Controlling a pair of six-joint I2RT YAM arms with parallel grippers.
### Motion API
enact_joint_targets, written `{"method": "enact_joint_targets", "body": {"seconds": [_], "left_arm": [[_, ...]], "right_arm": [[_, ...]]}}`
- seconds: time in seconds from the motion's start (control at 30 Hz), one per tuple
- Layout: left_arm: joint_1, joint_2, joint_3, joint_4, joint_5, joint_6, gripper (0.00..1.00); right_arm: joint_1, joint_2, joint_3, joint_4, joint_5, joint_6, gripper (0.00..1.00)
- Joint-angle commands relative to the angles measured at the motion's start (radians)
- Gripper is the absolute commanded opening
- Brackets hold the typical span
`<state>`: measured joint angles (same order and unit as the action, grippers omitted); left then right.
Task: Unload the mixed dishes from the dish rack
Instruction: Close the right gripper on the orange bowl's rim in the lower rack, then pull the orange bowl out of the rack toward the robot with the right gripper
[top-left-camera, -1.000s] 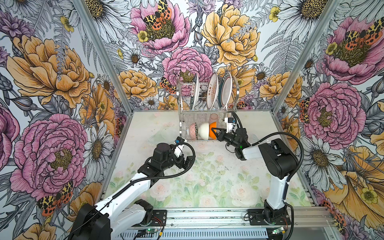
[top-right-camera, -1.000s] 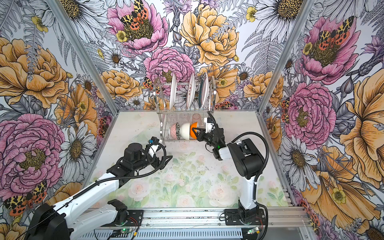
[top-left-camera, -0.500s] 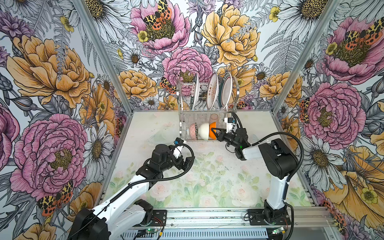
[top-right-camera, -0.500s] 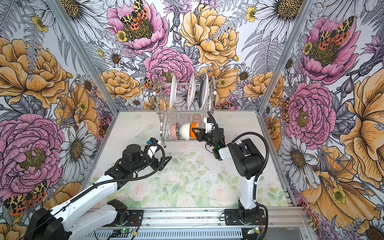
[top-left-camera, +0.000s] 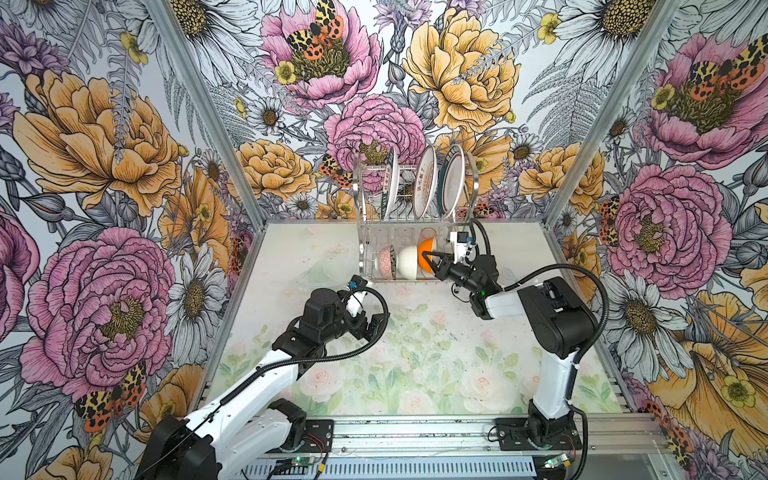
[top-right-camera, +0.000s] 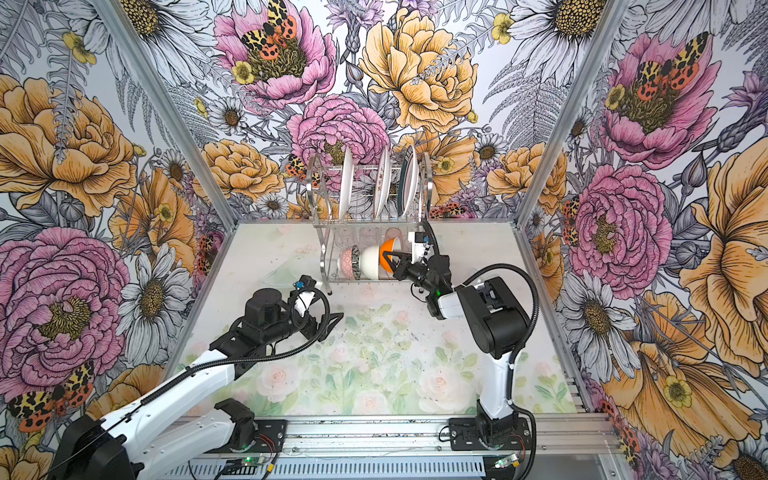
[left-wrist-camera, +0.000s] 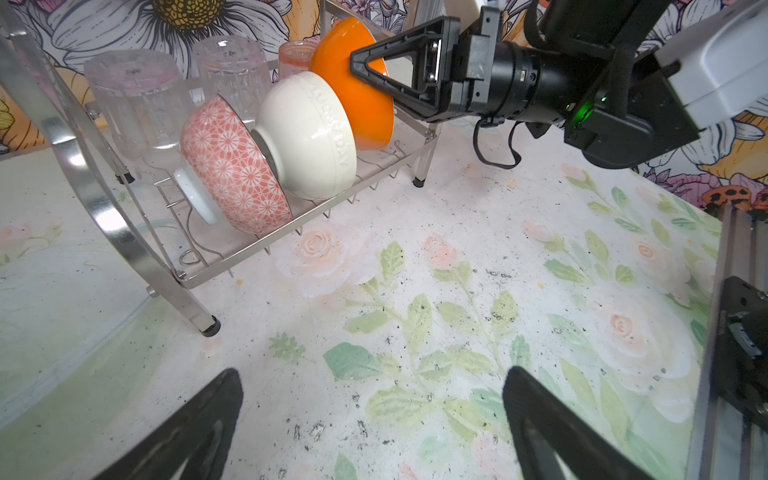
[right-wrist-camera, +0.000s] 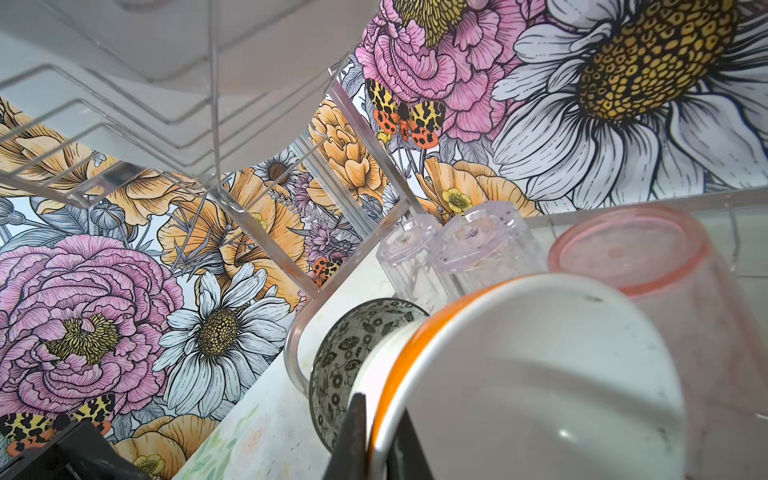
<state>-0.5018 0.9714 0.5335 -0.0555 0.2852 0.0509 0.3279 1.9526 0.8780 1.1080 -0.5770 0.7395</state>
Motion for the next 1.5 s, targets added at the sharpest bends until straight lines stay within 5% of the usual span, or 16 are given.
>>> {"method": "enact_joint_targets", "body": {"seconds": [0.0, 0.8, 1.23, 1.47], "left_arm": [[-0.005, 0.001, -0.010, 0.009, 0.003, -0.016, 0.99], [-0.006, -0.036, 0.018, 0.023, -0.023, -0.044, 0.99], [0.092, -0.214, 0.054, -0.093, -0.179, -0.181, 0.99], [0.263, -0.221, 0.117, -0.190, -0.069, -0.279, 0.99]], "right_arm": [[-0.001, -0.032, 0.031, 0.086, 0.003, -0.024, 0.02], [0.032, -0.309, -0.112, -0.167, 0.071, -0.277, 0.00], [0.225, -0.661, -0.032, -1.008, 0.202, -0.802, 0.00], [0.382, -0.653, 0.075, -1.242, 0.307, -0.961, 0.00]]}}
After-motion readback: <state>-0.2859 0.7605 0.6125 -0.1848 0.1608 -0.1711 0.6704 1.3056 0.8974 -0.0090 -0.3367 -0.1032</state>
